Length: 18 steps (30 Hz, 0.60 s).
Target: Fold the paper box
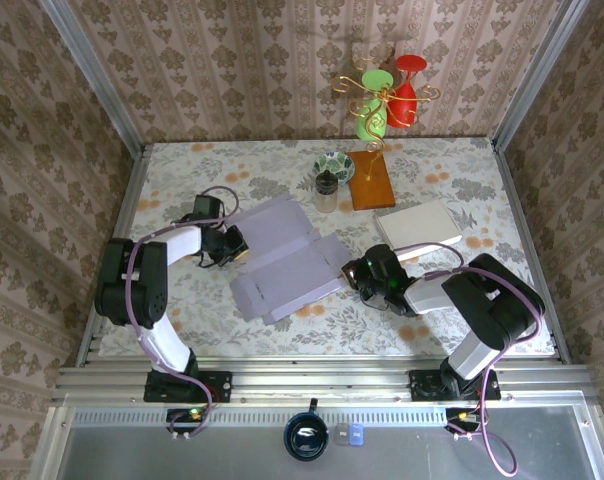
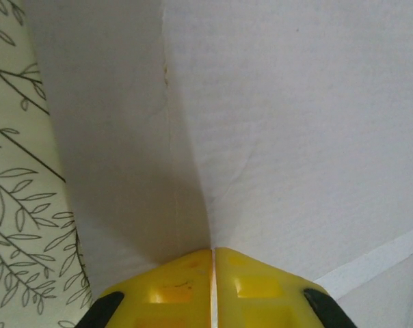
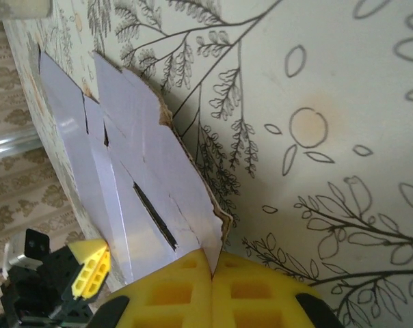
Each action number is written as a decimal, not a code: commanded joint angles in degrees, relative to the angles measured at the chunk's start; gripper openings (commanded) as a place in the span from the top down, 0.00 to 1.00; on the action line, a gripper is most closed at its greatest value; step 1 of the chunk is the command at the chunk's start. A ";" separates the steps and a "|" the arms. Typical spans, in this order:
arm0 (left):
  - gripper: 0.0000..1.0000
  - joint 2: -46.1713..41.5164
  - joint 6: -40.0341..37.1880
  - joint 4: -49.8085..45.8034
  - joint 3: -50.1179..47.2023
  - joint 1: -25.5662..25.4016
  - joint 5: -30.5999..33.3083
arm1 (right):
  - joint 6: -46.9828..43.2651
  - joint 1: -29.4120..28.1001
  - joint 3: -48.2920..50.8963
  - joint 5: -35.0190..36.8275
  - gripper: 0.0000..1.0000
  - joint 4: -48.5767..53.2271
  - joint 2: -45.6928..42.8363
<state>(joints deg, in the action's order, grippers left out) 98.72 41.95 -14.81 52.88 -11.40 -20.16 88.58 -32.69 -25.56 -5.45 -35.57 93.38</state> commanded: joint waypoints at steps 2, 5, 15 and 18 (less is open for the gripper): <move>0.84 -6.22 -5.61 -4.40 1.22 -2.59 3.34 | 0.20 -0.36 -1.88 2.58 1.00 5.58 -3.69; 0.76 -13.54 -12.51 -7.65 1.87 -6.93 7.13 | 1.07 -0.29 -4.60 2.66 1.00 14.32 -7.43; 0.64 -33.67 -32.84 -17.73 -1.86 -32.91 15.56 | 0.28 2.50 -17.77 -1.75 1.00 37.57 -13.23; 0.61 -34.82 -35.90 -19.91 -1.66 -38.94 20.83 | 0.18 3.71 -21.28 -3.75 1.00 42.41 -13.06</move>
<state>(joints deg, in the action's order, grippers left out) 64.45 12.69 -29.26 52.16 -47.31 -6.28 88.88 -29.95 -43.70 -6.94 -2.63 81.23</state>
